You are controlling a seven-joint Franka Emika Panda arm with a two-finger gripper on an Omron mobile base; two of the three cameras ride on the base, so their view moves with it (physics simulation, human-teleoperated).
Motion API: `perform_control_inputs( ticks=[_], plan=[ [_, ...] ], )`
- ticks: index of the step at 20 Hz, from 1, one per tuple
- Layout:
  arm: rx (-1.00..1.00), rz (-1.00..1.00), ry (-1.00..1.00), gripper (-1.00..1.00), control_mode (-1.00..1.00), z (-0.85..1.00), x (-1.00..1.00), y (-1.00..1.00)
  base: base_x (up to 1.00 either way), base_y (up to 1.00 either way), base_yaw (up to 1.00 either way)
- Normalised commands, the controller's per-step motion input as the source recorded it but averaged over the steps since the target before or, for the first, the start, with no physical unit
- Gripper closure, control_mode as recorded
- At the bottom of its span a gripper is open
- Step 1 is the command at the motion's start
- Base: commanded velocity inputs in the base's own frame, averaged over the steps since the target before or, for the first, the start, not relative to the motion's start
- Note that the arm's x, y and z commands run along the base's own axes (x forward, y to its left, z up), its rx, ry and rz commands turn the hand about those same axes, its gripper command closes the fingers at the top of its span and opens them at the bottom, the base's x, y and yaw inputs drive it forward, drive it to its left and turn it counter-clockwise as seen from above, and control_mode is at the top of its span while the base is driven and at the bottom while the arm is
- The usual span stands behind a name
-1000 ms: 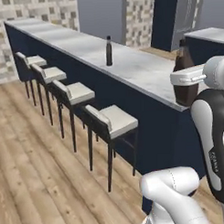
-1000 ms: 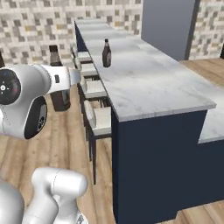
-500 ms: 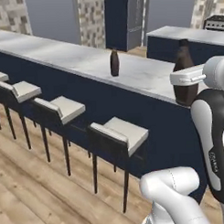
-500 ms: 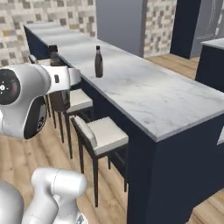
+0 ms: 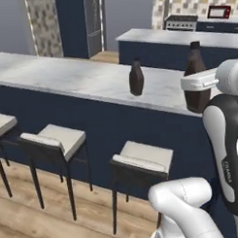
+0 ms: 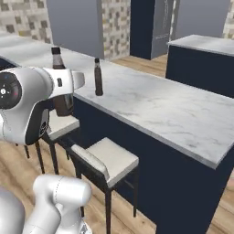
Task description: The dining table condiment station is running low on syrup bottle. Refill the condiment station by opening the cabinet and taking the syrup bottle from the cabinet and placing it on the dining table.
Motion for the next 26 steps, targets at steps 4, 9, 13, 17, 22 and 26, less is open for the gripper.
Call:
perform_control_inputs(
  ticks=[4,9,13,17,22,26],
  plan=[
    [0.00,0.00,0.00,1.00,1.00,0.00,0.00,0.00,0.58,1.00,-0.48],
    [0.00,0.00,0.00,1.00,1.00,0.00,0.00,0.00,0.67,1.00,-0.48],
    [0.00,-0.02,0.00,1.00,-1.00,0.00,0.03,0.03,0.23,0.35,-0.17],
    [0.00,0.00,0.00,1.00,-1.00,0.00,0.03,0.00,0.00,0.00,0.00],
    [0.04,0.20,-0.01,1.00,-1.00,-0.07,0.30,-0.49,0.00,0.00,0.00],
    [0.11,0.37,-0.10,1.00,-1.00,-0.14,0.29,-0.83,0.00,0.00,0.00]
  ],
)
